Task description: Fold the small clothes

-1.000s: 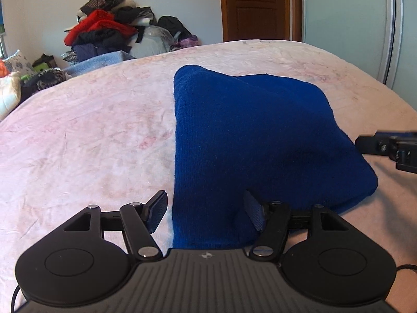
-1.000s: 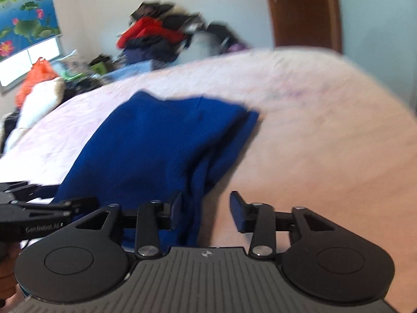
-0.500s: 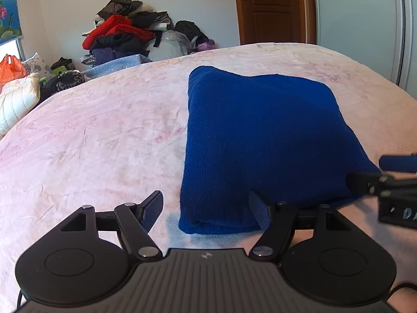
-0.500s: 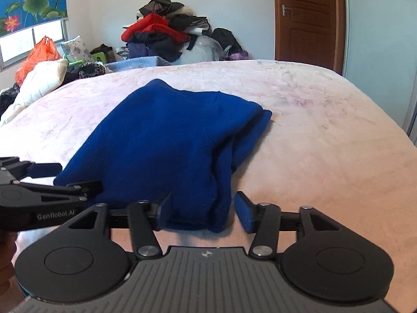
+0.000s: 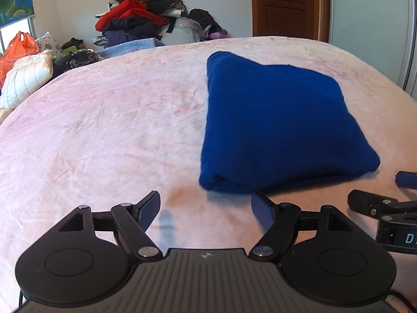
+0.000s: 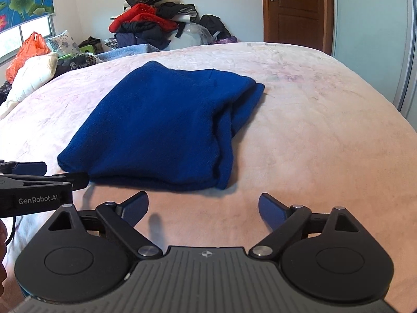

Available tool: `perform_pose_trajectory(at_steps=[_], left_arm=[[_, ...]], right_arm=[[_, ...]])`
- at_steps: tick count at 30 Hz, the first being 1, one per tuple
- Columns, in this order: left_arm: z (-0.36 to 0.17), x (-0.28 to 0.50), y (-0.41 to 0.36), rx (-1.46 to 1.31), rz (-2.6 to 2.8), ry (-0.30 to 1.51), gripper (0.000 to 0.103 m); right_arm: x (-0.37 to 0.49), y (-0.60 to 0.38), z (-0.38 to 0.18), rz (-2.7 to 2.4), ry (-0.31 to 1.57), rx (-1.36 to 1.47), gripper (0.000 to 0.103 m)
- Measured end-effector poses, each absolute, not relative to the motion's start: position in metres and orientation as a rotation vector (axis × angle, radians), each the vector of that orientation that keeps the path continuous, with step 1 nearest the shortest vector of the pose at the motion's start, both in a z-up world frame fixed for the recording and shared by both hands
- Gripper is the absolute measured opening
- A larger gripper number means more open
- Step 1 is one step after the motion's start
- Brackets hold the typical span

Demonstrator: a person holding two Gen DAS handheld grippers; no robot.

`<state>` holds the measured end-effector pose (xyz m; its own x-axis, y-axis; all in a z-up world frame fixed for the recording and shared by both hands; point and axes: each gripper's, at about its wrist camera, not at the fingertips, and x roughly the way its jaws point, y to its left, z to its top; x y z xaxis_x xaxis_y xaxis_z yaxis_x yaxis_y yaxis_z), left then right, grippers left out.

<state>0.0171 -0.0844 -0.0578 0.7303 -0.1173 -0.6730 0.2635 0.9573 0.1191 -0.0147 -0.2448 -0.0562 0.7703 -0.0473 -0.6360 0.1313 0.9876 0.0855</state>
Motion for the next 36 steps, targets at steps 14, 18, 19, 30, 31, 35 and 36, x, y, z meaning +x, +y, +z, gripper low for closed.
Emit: perform_pose_trajectory(at_steps=[14,18,19,30,31,35,36], left_arm=[[-0.073,0.007,-0.063,0.18,-0.159,0.679,0.1],[-0.075,0.005,-0.061,0.166,-0.162,0.66,0.101],[-0.076,0.005,-0.06,0.162,-0.163,0.66,0.101],[-0.077,0.01,-0.053,0.114,-0.174,0.68,0.103],[-0.077,0.01,-0.053,0.115,-0.174,0.68,0.103],[-0.078,0.01,-0.053,0.116,-0.174,0.679,0.103],[-0.078,0.01,-0.053,0.116,-0.174,0.679,0.103]], right_arm=[[-0.016,-0.223,-0.071,-0.132,0.678,0.024,0.103],[-0.015,-0.226,-0.074,-0.128,0.665,0.031,0.103],[-0.015,-0.227,-0.074,-0.127,0.664,0.032,0.103],[-0.016,-0.227,-0.074,-0.128,0.664,0.027,0.103],[-0.016,-0.227,-0.074,-0.127,0.664,0.027,0.103],[-0.016,-0.227,-0.074,-0.128,0.664,0.027,0.103],[-0.016,-0.227,-0.074,-0.127,0.664,0.027,0.103]])
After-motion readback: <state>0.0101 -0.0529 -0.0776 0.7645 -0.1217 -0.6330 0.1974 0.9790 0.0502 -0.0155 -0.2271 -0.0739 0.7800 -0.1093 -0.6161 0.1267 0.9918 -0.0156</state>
